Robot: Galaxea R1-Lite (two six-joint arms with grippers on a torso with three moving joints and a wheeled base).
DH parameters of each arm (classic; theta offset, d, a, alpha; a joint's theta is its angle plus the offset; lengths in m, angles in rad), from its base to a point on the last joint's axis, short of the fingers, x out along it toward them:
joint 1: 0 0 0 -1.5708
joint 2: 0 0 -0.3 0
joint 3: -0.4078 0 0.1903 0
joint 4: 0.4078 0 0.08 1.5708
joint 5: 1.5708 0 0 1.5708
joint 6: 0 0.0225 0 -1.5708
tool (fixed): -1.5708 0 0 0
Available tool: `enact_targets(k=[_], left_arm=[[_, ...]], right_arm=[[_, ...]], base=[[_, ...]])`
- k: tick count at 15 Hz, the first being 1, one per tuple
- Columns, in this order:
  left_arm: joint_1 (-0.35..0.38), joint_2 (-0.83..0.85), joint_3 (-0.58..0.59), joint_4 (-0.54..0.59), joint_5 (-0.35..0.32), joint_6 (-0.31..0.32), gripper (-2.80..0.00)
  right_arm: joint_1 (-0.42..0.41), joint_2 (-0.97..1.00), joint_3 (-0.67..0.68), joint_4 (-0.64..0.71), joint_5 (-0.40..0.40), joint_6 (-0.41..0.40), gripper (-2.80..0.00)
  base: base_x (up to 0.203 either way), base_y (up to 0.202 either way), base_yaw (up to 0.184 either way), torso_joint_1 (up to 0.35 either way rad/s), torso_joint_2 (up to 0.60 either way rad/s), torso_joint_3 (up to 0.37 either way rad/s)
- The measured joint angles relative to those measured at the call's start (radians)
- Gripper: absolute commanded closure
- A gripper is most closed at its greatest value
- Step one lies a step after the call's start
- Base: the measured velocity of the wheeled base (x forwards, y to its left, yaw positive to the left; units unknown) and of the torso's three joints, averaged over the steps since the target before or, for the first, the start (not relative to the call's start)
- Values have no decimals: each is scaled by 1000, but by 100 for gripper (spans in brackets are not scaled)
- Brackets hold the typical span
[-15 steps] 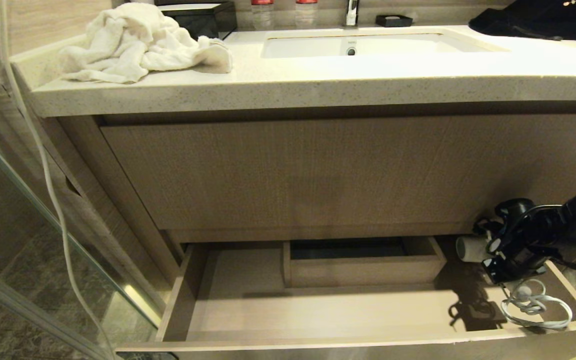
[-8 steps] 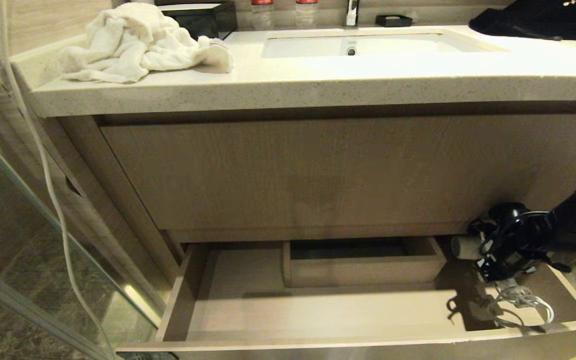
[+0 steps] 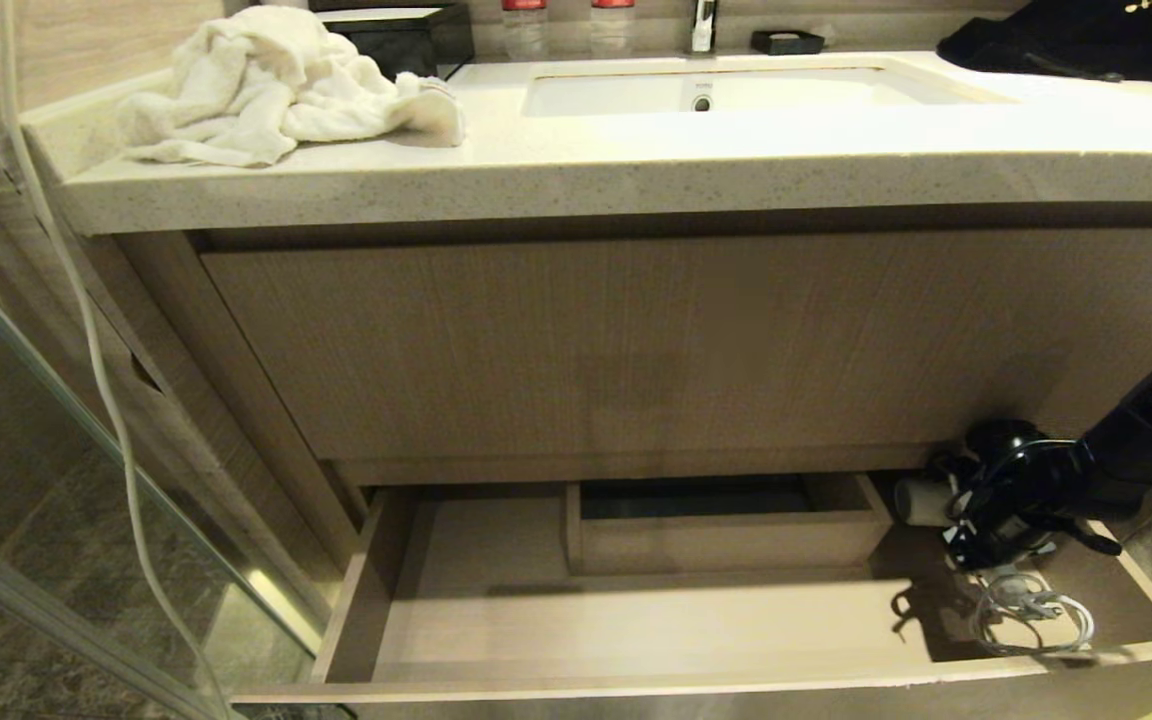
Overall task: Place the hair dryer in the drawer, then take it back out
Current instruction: Put it into the drawer
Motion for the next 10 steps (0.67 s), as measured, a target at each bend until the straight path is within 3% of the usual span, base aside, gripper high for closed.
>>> enact_targets(k=[3, 4, 10], left_arm=[[0, 0, 0, 0, 0, 0, 0], [0, 0, 0, 0, 0, 0, 0], [0, 0, 0, 0, 0, 0, 0]], right_arm=[[-3, 28, -15, -20, 5, -10, 0], [-4, 31, -17, -20, 6, -21, -280], [-5, -24, -1, -39, 14, -41, -280]], base=[[0, 0, 0, 0, 0, 0], [0, 0, 0, 0, 0, 0], [0, 0, 0, 0, 0, 0]])
